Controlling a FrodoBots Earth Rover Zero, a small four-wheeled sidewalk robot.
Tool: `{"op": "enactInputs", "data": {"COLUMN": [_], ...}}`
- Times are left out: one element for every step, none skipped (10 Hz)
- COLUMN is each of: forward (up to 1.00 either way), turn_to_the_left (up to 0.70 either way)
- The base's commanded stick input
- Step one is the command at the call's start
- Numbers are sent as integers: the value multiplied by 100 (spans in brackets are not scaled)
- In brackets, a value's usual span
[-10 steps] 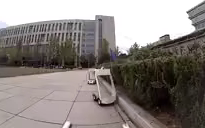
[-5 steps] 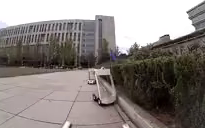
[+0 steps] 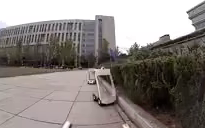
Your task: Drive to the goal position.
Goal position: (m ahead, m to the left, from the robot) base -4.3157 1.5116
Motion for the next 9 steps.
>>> {"op": "enactInputs", "data": {"forward": [6,6,6,6,6,6,6,6,6], "turn_to_the_left": [0,0,0,0,0,0,0,0,0]}}
